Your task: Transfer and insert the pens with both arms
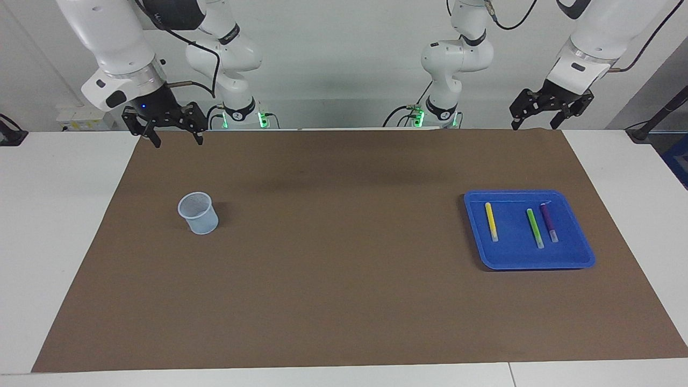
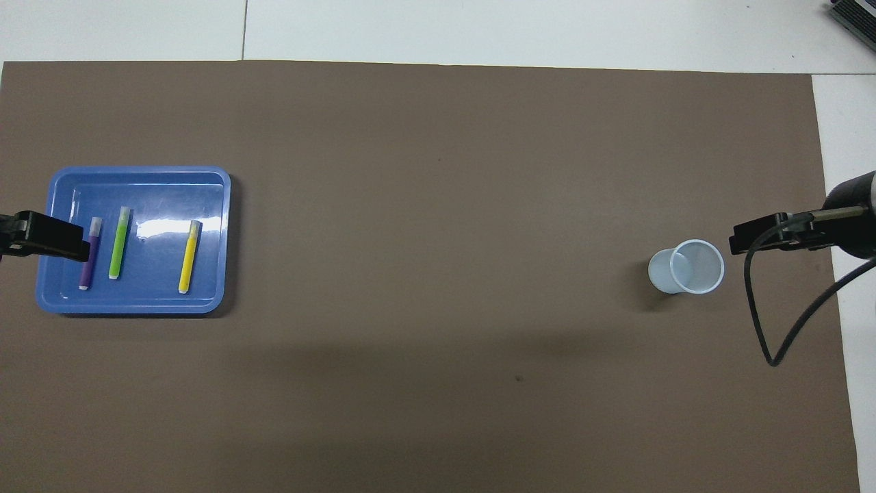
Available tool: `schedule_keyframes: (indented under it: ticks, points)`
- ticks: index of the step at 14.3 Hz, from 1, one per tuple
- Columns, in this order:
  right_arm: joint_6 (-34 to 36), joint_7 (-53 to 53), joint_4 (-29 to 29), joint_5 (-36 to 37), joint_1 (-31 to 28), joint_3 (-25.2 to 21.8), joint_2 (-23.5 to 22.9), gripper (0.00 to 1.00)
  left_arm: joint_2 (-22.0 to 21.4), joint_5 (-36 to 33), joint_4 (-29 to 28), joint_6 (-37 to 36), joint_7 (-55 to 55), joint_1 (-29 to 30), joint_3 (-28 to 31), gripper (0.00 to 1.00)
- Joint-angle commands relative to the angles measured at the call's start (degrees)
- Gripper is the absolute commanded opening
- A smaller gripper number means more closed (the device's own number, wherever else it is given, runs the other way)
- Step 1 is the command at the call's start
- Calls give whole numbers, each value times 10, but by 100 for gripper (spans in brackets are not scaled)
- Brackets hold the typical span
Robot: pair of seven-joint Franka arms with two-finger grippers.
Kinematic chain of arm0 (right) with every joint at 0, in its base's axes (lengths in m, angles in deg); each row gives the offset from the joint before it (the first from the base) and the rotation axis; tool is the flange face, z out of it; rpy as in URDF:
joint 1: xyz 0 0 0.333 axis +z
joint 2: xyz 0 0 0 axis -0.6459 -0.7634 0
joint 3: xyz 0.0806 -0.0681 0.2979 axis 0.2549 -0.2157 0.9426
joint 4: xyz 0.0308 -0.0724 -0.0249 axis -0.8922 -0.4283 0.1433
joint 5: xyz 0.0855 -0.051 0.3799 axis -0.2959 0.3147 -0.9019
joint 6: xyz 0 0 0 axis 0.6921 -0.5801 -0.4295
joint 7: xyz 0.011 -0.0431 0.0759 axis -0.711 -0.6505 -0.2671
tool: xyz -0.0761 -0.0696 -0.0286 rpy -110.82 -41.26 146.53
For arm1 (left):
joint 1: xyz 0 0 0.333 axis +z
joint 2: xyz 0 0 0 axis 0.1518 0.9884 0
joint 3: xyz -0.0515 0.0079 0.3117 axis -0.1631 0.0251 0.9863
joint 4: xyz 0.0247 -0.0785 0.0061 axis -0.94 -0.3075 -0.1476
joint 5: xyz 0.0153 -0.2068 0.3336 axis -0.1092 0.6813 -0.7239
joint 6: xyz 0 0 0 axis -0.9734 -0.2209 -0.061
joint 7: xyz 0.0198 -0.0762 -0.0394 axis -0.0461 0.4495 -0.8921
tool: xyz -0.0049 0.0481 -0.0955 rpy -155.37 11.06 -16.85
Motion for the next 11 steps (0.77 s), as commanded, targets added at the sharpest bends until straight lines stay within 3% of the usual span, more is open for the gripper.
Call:
schedule_keyframes:
  ticks: [1, 4, 11]
  points:
    - [7, 8, -2, -5, -8, 5, 6, 100, -15, -8, -18, 2, 9, 5, -1, 100]
    - [6, 2, -2, -6, -3, 6, 7, 100, -16, -8, -25, 14, 10, 5, -1, 100]
    - [9, 2, -2, -5, -1, 11, 12, 100, -45, -8, -104, 74, 8, 5, -1, 100]
